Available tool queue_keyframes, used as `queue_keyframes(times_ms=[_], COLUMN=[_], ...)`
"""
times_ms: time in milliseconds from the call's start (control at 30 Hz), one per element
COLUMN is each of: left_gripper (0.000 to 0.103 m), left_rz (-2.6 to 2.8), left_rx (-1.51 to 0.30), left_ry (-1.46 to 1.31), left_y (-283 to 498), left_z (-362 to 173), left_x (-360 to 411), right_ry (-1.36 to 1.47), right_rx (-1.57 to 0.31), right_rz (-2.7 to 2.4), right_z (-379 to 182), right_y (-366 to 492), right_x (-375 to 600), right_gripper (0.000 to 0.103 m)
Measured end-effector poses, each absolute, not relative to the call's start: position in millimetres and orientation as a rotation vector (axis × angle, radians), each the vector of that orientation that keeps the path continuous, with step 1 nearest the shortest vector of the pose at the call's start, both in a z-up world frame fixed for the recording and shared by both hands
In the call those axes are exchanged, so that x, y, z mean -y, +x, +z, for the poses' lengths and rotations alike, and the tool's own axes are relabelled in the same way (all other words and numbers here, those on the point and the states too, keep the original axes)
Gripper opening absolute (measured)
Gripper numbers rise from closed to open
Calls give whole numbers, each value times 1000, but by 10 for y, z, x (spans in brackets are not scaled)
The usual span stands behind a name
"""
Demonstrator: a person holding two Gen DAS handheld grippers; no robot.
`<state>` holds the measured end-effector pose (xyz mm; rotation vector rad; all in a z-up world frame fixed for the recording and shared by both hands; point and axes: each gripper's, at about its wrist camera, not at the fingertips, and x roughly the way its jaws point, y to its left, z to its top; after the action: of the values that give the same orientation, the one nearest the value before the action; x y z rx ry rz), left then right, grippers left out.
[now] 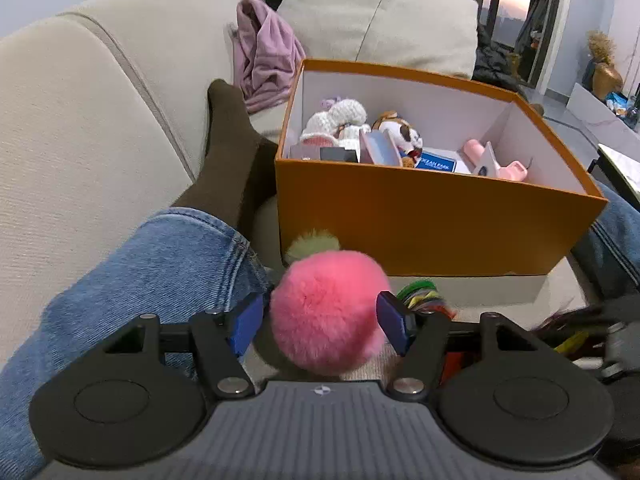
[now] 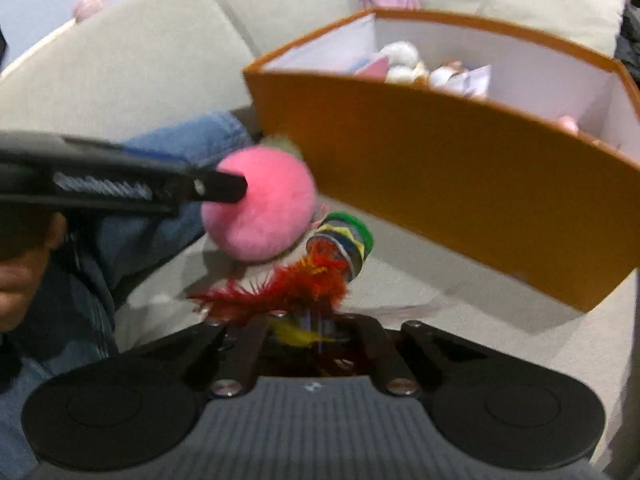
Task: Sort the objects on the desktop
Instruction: 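Grasp the pink pompom with the left gripper while the right gripper grasps its red feathers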
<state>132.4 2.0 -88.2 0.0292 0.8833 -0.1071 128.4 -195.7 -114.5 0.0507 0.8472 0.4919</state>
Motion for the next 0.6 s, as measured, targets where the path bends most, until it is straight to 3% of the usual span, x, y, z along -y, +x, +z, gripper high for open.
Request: queue_keyframes(times_ms=[167,367,600], left_gripper=[74,73,56], left_rz=[-102,-57,-43], left_rx=[-918,-936,-896], left_ry=[-15,-13,84], left_y=[1494,1626,1631], left_z=[-1019,-1276,-1362], left_x=[14,43,139], right_ry=[118,90,81], right_rx=[-735,-743,-723], right_rz=[416,324,321], right_z=[-860,-940,-980], right_y=[1313,1395,1376], right_x=[2271,2458,2566], right_gripper=[1,1,2])
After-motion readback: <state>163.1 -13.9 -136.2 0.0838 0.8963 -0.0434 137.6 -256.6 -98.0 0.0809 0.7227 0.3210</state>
